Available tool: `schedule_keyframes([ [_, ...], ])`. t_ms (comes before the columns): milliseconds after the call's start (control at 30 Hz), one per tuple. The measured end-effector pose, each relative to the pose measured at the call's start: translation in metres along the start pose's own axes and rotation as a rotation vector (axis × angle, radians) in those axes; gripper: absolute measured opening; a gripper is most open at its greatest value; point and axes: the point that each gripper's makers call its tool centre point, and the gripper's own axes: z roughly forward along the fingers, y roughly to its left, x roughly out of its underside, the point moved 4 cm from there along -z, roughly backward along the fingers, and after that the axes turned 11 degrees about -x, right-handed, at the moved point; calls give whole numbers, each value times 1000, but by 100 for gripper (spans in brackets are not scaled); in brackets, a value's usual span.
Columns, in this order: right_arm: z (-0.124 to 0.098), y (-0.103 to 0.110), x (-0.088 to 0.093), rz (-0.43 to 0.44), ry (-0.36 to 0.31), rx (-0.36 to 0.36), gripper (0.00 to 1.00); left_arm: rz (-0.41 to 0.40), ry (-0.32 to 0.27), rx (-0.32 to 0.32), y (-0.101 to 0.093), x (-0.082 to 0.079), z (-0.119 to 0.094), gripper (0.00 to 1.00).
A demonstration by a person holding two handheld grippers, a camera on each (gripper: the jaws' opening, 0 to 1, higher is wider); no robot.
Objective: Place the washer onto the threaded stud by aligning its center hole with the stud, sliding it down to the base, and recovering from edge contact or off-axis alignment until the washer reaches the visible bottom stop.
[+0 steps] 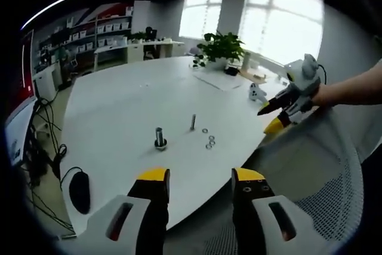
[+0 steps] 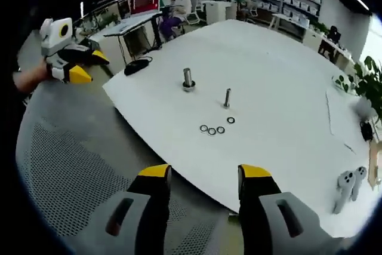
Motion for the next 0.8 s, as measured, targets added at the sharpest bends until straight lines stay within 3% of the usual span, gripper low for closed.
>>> schedule_keyframes([
  [67,13,-1,1,-69,71,-19,48,1,6,1,0,0,1,39],
  [133,27,0,-1,-119,97,-47,48,8,12,-1,0,1,2,39],
  [467,88,-3,-20,-132,156,-138,45,24,34,-8,1,5,3,38],
  [733,111,-15,-35,-221,231,-146,41,30,42,-22,3,7,3,37],
  [800,116,-20,-35,-227,256,-155,36,35,48,-20,2,8,3,38],
])
